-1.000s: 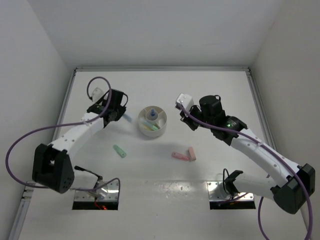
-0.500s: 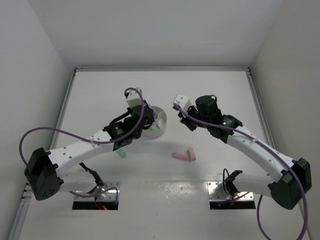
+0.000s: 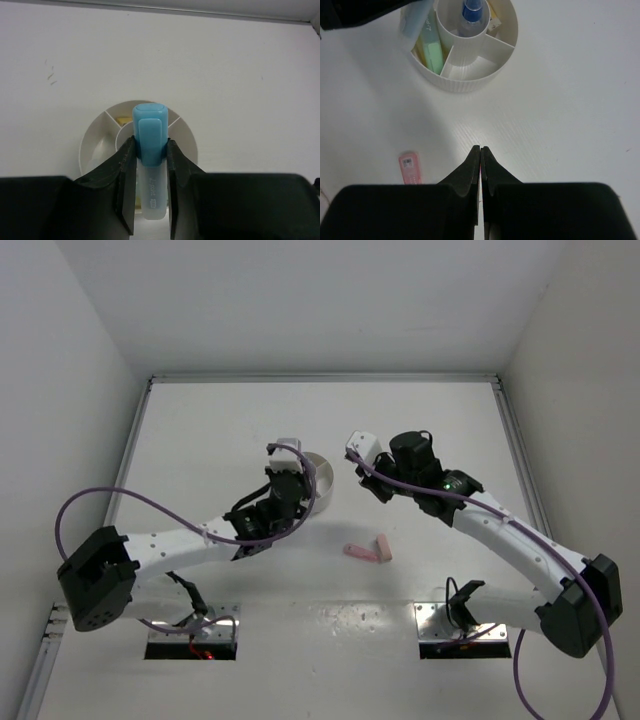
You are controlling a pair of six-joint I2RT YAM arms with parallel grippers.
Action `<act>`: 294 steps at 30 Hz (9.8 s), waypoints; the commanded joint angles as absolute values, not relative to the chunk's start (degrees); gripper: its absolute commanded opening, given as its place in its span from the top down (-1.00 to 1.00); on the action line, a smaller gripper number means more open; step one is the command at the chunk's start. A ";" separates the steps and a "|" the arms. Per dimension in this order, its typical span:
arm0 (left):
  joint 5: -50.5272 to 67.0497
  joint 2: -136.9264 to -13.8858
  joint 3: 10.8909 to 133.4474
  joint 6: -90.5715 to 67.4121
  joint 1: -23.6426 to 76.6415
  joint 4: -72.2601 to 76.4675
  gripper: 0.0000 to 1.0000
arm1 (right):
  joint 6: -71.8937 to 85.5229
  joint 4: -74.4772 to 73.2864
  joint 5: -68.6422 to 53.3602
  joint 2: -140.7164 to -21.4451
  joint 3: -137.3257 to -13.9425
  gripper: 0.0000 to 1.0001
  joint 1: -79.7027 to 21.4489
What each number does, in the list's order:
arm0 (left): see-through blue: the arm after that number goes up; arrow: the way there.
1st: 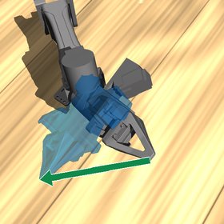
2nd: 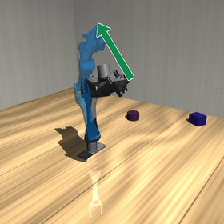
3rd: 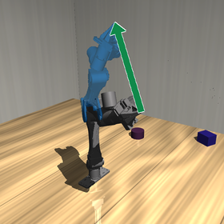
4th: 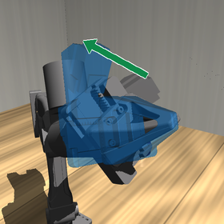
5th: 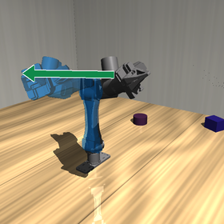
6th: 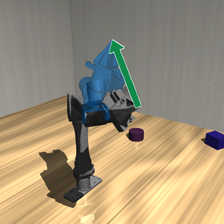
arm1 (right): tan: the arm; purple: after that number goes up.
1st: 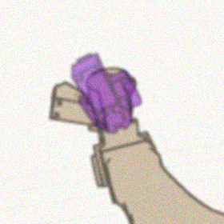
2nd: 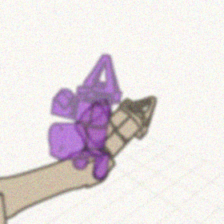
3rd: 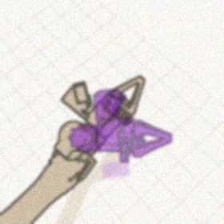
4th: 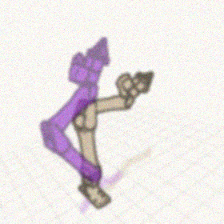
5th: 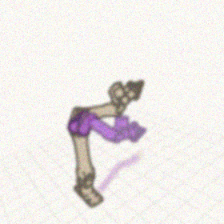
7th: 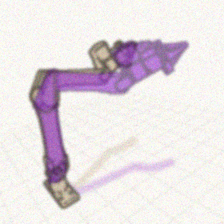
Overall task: Sort the stationery into containers
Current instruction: Place the pen in the storage box, then pick up the stationery from the center of the board, then place the stationery in the storage box.
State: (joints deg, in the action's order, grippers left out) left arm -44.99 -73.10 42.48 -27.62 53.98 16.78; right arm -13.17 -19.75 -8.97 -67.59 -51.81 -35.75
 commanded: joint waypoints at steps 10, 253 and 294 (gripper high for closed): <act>-55.11 -69.17 24.44 -22.94 60.64 54.48 1.00 | -13.89 -18.19 -8.79 -68.12 -51.68 1.00 -35.60; -63.89 -32.08 24.87 -103.54 56.95 -46.85 -0.38 | 18.81 -8.44 -16.70 -96.59 -73.74 1.00 -29.00; -50.55 -46.20 24.16 -116.19 55.72 -46.32 0.55 | 9.59 -12.74 -2.58 -88.78 -72.60 0.73 -29.00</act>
